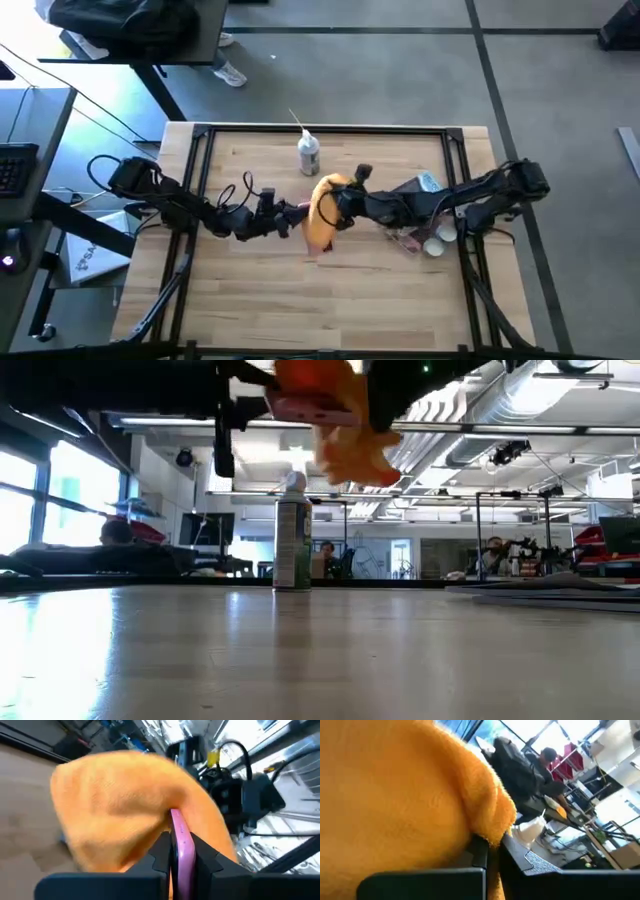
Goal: Apply microfiber cloth
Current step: Wipe the back and front of the cellphone using the orange microfiber cloth
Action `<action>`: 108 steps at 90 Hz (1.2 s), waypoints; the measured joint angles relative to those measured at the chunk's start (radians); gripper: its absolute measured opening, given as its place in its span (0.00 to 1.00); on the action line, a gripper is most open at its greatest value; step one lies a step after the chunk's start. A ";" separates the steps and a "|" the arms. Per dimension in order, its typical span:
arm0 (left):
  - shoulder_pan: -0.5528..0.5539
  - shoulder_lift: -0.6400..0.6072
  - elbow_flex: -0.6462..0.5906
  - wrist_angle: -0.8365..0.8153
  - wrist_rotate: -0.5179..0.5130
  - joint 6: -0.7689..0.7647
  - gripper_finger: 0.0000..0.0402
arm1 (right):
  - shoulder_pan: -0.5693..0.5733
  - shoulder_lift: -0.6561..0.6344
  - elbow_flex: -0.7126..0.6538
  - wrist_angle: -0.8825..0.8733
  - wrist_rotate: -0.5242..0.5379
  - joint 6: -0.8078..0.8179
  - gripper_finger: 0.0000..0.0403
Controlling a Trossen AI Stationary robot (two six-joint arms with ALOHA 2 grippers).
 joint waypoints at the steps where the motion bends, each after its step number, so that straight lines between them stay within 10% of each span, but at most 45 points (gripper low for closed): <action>1: 0.001 0.000 0.000 -0.004 -0.004 0.001 0.04 | 0.001 -0.002 0.000 0.003 -0.004 -0.002 0.00; 54: 0.007 0.005 -0.005 -0.027 -0.054 0.004 0.04 | -0.042 0.069 0.005 0.162 -0.280 0.074 0.00; 108: 0.028 -0.058 -0.026 0.014 -0.045 0.007 0.04 | 0.044 0.062 0.005 0.117 -0.145 0.044 0.00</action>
